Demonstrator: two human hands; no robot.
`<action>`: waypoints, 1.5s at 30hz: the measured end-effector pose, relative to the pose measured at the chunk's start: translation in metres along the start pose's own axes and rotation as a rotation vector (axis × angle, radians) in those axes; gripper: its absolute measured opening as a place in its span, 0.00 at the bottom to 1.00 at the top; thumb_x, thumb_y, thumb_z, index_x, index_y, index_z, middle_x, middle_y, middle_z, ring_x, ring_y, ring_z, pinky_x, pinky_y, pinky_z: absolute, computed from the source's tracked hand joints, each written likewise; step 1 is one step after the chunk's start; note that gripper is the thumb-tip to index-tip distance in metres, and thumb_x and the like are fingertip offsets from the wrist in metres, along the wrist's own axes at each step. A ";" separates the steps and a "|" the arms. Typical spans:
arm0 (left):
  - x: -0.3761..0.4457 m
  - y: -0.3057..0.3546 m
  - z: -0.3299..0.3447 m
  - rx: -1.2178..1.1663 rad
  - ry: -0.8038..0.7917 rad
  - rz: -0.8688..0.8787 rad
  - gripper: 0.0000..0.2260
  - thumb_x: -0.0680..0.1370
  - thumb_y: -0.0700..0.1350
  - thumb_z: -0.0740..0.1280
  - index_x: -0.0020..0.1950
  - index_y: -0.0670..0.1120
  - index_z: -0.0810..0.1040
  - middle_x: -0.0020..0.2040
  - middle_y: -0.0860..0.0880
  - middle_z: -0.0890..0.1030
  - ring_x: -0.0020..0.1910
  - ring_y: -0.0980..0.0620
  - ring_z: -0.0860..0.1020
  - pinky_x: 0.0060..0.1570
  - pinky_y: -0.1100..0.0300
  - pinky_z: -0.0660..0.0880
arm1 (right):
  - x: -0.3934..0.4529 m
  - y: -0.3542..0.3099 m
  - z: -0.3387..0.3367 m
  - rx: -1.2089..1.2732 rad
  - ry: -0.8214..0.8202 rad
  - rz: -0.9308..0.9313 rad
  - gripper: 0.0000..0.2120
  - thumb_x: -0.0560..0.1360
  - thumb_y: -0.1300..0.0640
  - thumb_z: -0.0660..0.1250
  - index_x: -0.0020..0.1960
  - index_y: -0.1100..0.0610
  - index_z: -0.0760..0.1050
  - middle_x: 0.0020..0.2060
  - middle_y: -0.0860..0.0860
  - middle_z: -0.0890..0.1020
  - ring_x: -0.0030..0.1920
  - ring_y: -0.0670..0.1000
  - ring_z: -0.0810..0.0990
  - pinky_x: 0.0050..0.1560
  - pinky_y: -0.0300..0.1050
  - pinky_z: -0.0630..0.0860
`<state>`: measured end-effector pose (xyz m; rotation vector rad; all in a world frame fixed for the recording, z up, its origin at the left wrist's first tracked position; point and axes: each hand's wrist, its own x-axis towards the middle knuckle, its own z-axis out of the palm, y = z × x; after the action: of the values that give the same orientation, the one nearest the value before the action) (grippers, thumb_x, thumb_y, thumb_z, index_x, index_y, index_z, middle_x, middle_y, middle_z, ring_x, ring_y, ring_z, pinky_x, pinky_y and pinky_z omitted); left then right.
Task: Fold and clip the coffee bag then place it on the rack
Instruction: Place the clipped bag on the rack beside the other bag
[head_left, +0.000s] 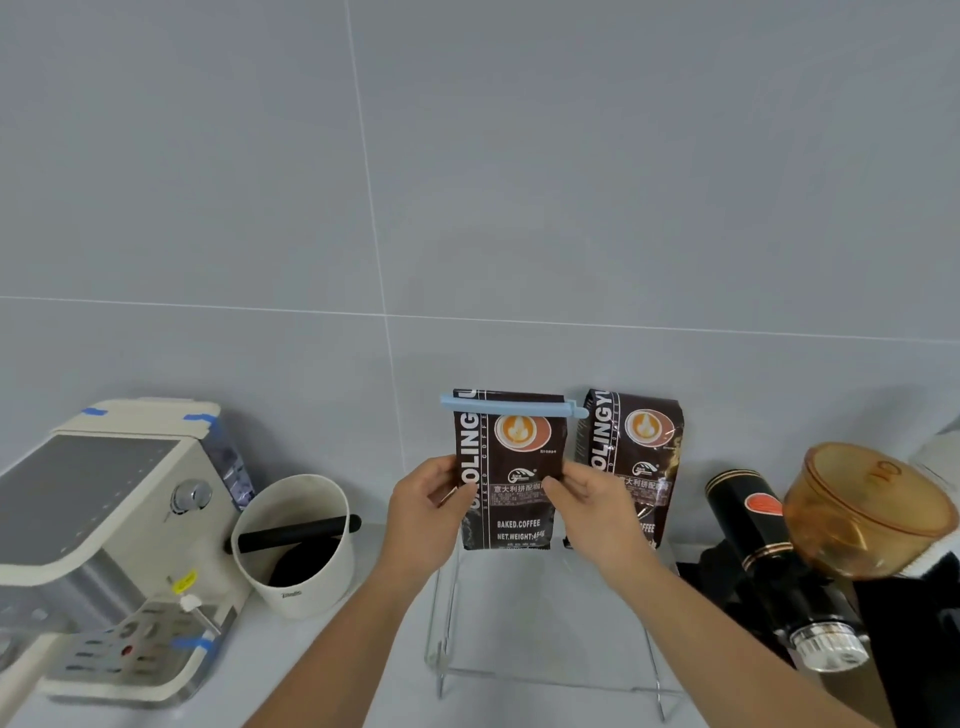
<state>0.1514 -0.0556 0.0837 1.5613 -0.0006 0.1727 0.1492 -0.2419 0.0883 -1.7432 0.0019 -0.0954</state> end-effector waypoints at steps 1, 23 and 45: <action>0.003 -0.006 0.000 -0.003 -0.001 -0.015 0.16 0.75 0.31 0.68 0.49 0.53 0.80 0.50 0.50 0.85 0.50 0.52 0.84 0.51 0.56 0.80 | 0.003 0.006 0.001 -0.015 0.001 0.006 0.15 0.77 0.64 0.65 0.47 0.45 0.82 0.46 0.44 0.87 0.50 0.45 0.84 0.54 0.47 0.81; 0.017 -0.056 0.010 0.060 0.030 -0.068 0.19 0.75 0.36 0.69 0.62 0.55 0.78 0.55 0.59 0.83 0.52 0.60 0.82 0.47 0.66 0.79 | 0.019 0.059 0.024 -0.054 0.125 0.005 0.22 0.77 0.62 0.65 0.61 0.37 0.74 0.55 0.36 0.83 0.59 0.39 0.78 0.61 0.46 0.75; 0.034 -0.052 0.012 0.223 -0.001 -0.082 0.21 0.74 0.38 0.71 0.65 0.52 0.76 0.52 0.63 0.81 0.49 0.66 0.79 0.38 0.75 0.75 | 0.029 0.054 0.022 -0.222 0.109 0.035 0.23 0.76 0.62 0.67 0.67 0.44 0.71 0.55 0.38 0.81 0.60 0.41 0.77 0.59 0.39 0.73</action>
<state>0.1916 -0.0641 0.0360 1.7809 0.0846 0.1097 0.1825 -0.2317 0.0332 -1.9568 0.1270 -0.1702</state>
